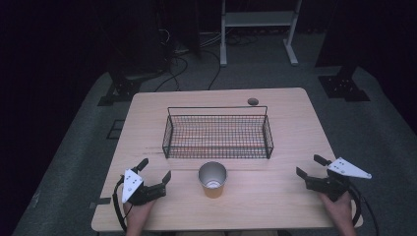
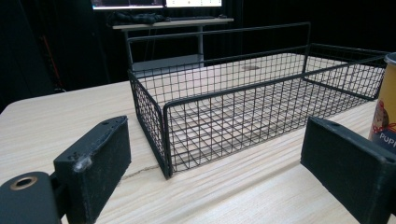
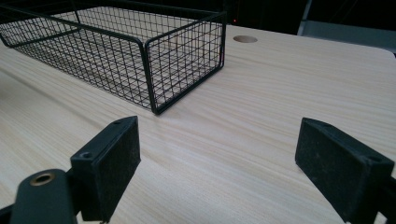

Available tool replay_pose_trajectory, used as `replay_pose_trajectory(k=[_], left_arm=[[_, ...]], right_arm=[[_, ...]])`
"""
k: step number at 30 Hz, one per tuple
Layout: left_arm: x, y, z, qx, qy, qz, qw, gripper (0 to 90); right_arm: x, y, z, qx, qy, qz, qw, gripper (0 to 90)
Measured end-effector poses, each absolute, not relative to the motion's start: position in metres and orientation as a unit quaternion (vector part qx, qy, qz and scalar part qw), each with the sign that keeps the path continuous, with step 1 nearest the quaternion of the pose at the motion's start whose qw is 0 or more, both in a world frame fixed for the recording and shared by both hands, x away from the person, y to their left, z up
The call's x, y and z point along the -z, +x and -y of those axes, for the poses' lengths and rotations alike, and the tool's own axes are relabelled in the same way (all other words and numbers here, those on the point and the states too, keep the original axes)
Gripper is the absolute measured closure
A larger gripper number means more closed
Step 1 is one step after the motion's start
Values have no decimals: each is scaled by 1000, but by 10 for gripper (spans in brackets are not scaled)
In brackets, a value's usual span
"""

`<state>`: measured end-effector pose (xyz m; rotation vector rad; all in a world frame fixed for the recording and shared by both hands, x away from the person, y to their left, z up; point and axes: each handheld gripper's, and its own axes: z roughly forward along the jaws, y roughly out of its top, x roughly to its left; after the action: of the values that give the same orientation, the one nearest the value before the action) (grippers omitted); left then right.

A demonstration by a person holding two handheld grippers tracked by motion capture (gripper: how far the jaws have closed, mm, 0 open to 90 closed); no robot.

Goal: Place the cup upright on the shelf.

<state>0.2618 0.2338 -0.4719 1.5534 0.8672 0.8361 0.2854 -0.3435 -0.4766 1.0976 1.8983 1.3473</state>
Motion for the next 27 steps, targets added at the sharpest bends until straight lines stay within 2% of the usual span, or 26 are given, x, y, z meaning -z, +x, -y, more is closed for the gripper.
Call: replay_pose_trajectory(k=[13,27], left_arm=[[470,257,-231,-342,658,-352,571,76],[468,255,-222,-332,666,-332,580,27]], right_arm=[[477,285,342,-496,411,-711,283,130],[477,285,342,-497,411,-711,282,131]])
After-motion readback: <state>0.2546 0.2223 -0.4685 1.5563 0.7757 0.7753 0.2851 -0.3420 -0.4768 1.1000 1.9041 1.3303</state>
